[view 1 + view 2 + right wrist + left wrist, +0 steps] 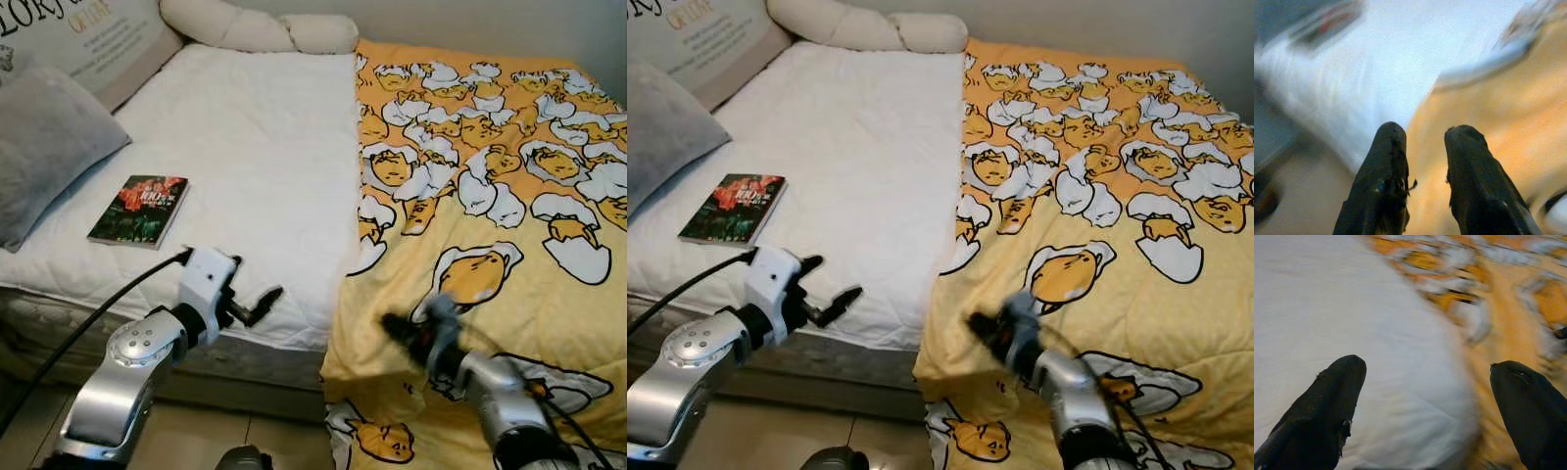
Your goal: Clean up the room
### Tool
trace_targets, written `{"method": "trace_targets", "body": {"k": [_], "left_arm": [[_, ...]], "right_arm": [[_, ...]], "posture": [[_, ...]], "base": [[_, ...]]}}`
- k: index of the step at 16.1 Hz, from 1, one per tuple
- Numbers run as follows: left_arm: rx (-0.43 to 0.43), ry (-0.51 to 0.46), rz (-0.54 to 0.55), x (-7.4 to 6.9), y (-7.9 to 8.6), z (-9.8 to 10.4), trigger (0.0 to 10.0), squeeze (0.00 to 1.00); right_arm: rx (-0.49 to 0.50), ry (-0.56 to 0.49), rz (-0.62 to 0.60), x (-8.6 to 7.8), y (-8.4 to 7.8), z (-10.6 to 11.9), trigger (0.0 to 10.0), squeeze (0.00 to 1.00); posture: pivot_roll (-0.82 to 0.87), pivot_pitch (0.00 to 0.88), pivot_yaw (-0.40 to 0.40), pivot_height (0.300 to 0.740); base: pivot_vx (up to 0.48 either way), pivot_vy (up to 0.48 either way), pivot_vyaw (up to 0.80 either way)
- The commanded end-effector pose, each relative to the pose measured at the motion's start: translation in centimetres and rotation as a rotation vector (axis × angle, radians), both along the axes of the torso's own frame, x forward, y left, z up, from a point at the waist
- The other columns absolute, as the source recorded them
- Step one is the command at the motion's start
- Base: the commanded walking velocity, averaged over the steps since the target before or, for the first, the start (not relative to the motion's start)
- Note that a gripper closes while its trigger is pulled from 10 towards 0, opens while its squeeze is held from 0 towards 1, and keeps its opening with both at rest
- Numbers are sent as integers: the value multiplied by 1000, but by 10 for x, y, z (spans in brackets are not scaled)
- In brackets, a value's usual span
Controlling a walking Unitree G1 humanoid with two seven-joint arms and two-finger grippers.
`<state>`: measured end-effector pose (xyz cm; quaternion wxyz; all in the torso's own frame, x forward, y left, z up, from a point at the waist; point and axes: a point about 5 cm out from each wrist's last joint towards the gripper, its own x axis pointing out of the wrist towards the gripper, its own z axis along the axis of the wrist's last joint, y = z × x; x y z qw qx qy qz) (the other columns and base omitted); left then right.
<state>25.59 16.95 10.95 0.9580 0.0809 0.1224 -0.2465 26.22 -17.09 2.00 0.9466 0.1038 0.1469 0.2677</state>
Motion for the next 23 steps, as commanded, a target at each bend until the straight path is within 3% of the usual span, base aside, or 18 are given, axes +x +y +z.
{"method": "trace_targets", "body": {"k": [1, 2, 3, 6, 9, 10, 14, 23], "left_arm": [[9, -37, 66, 5, 4, 2, 10000, 0], [-1, -53, 126, 9, 4, 2, 10000, 0], [-8, -61, 173, 11, 4, 2, 10000, 0], [-14, -69, 231, 9, 4, -3, 10000, 0], [-12, -97, 318, 12, 8, -4, 10000, 0], [-7, -96, 323, 12, 11, -4, 10000, 0], [-46, -120, 330, 16, 14, 0, 10000, 0], [-47, -121, 310, 19, 12, -1, 10000, 0]], "right_arm": [[12, -85, -91, 7, -3, 17, 10000, 1000], [16, -134, -168, 9, -2, 27, 10000, 1000], [4, -172, -235, 11, -2, 36, 10000, 0], [-13, -232, -394, 10, -2, 53, 10000, 0], [-69, -198, -504, 5, -5, 50, 10000, 0], [-47, -179, -543, 4, -6, 48, 10000, 0], [-42, -152, -561, 4, -5, 48, 10000, 0], [-57, -131, -551, 4, -1, 44, 10000, 0]], "posture": [[46, 0, 5, 740], [40, 0, 10, 740], [31, 0, 15, 740], [17, 0, 15, 740], [28, 0, 0, 740], [32, 0, -5, 740], [29, 0, 1, 740], [27, 0, 0, 740]], "base": [[0, 0, 0], [0, 0, 0], [0, 0, 0], [0, 0, 0], [0, 0, 0], [0, 0, 0], [0, 0, 0], [-54, 0, 0]]}}
